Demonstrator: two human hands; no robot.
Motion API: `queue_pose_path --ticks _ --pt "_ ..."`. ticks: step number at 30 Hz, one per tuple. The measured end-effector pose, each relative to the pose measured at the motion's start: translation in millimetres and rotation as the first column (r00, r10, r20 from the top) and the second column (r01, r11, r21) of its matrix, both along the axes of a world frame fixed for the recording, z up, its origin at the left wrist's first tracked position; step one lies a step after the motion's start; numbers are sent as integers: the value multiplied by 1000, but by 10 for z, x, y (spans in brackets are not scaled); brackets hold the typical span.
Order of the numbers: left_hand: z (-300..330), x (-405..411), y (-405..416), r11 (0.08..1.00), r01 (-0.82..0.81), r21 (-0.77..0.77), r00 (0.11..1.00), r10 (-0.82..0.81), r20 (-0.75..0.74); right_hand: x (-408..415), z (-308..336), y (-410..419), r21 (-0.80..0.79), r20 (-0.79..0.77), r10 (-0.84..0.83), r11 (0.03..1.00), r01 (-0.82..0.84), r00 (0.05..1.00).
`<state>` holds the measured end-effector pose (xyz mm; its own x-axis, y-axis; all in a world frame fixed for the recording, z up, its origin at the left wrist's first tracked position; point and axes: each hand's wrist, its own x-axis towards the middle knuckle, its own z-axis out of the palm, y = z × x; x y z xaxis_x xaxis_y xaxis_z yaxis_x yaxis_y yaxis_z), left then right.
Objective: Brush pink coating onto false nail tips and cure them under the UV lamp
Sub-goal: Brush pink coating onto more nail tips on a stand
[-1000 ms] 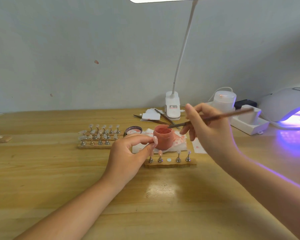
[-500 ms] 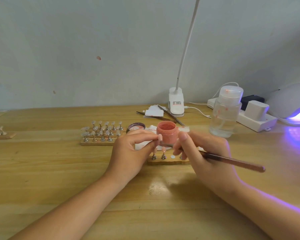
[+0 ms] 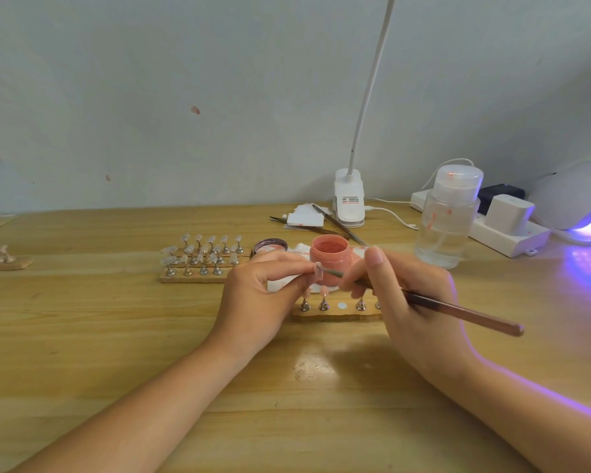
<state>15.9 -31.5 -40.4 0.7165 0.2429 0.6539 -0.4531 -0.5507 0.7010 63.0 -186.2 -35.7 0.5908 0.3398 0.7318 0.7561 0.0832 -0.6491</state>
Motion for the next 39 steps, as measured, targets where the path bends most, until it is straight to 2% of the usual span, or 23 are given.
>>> queue_pose_path --ticks 2,6,10,14,18,22,25,28,31,36,39 --pt "2 -3 1 1000 5 -1 1000 -5 5 -7 0 -6 48 -51 32 998 -30 998" --pt "-2 -4 12 1000 12 -2 1000 -12 2 -10 11 13 36 -7 13 999 -13 1000" --pt "22 -24 -4 999 26 -24 1000 -26 0 -26 -16 4 91 -116 47 995 -37 992" --pt "28 -26 -4 999 38 -32 999 -38 -12 -31 -3 27 23 -50 1 1000 0 999" --pt "24 -29 -2 998 29 -47 999 -30 -29 -51 -5 7 102 -158 45 994 -29 986" --pt "26 -30 9 1000 0 -22 1000 -1 -22 -40 6 2 124 -86 -8 992 19 996" --pt "45 -43 -11 998 10 -68 1000 -11 -22 -32 6 4 112 -43 -30 993 34 999" --pt "31 -45 -8 995 9 -101 998 -15 -62 -44 -2 1 72 2 -37 997 37 999" --pt "31 -38 1 998 -13 -68 998 9 -57 -67 0 9 -28 82 -72 997 75 994" --pt "35 -25 2 997 -42 -61 999 41 -26 -87 -19 -7 -57 76 -6 998 11 997" --pt "31 -20 7 998 -58 -27 998 58 -22 -74 -13 8 -49 107 -70 996 75 992"
